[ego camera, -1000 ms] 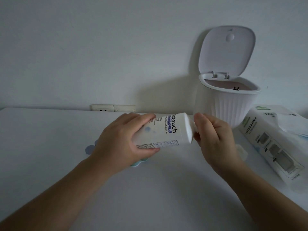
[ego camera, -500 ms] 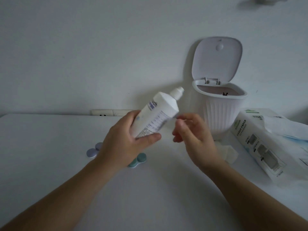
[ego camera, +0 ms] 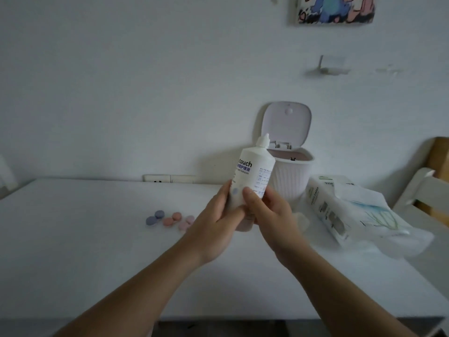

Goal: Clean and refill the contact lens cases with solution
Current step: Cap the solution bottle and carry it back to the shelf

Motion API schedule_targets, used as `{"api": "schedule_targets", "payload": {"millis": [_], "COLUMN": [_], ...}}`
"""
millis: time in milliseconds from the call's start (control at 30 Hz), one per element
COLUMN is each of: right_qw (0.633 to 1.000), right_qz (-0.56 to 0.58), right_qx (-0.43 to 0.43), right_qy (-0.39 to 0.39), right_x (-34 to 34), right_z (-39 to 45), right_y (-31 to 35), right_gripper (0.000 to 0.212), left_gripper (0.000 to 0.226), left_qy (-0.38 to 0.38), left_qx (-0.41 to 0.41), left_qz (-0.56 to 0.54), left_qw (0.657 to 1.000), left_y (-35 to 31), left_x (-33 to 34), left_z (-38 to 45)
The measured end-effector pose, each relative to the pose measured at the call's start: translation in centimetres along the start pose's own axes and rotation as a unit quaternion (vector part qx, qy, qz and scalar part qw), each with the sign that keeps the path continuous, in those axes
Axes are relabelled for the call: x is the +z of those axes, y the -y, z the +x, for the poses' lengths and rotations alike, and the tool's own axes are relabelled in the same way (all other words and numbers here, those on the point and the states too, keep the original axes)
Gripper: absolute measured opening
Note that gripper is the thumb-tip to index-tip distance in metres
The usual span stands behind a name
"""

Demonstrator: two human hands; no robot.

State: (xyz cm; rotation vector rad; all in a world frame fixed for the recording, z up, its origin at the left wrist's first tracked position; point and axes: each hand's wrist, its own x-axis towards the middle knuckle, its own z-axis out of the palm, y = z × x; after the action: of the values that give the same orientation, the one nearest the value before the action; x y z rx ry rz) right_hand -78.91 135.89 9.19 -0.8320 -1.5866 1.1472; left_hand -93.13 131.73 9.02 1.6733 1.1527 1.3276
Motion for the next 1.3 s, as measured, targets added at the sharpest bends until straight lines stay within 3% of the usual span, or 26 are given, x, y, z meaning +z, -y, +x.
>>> {"api": "schedule_targets", "payload": {"millis": [200, 267, 400, 533, 700, 800, 933, 1100, 1300], "right_qw": [1.000, 1.000, 0.999, 0.994, 0.982, 0.977, 0.966, 0.951, 0.953], "right_qz": [0.019, 0.008, 0.020, 0.062, 0.096, 0.075, 0.065, 0.057, 0.031], "right_qx": [0.004, 0.011, 0.046, 0.085, 0.162, 0.199, 0.249, 0.303, 0.286], "right_qy": [-0.015, -0.009, 0.010, 0.020, 0.014, 0.017, 0.009, -0.010, -0.099], "right_x": [-0.2, -0.7, -2.4, -4.2, -5.8, -6.6, -7.8, -9.6, -13.2], "right_z": [-3.3, -3.6, -3.0, -1.0, 0.4, 0.9, 0.6, -1.0, -4.1], "right_y": [0.1, -0.2, -1.5, -3.6, -4.1, -2.2, 2.7, 9.6, 12.6], "right_gripper": [0.026, 0.032, 0.033, 0.027, 0.056, 0.043, 0.035, 0.032, 0.038], "left_gripper": [0.048, 0.049, 0.053, 0.037, 0.032, 0.031, 0.023, 0.019, 0.023], "left_qy": [-0.009, -0.024, -0.049, -0.110, -0.189, -0.216, -0.220, -0.167, -0.127], "left_qx": [-0.024, -0.050, -0.088, -0.089, -0.147, -0.188, -0.224, -0.249, -0.254], "left_qz": [0.061, 0.088, 0.006, -0.021, -0.086, -0.100, -0.086, -0.050, -0.067], "left_qw": [0.998, 0.995, 0.995, 0.990, 0.967, 0.953, 0.946, 0.953, 0.957], "left_y": [0.0, 0.7, 2.0, 4.3, 6.1, 4.2, -1.3, -8.5, -10.7], "left_x": [1.3, 1.1, -0.8, -2.7, -3.4, -3.9, -4.7, -5.7, -3.2], "left_z": [-3.4, -4.0, -3.9, -2.7, -1.2, -0.2, 0.8, 2.1, 4.6]}}
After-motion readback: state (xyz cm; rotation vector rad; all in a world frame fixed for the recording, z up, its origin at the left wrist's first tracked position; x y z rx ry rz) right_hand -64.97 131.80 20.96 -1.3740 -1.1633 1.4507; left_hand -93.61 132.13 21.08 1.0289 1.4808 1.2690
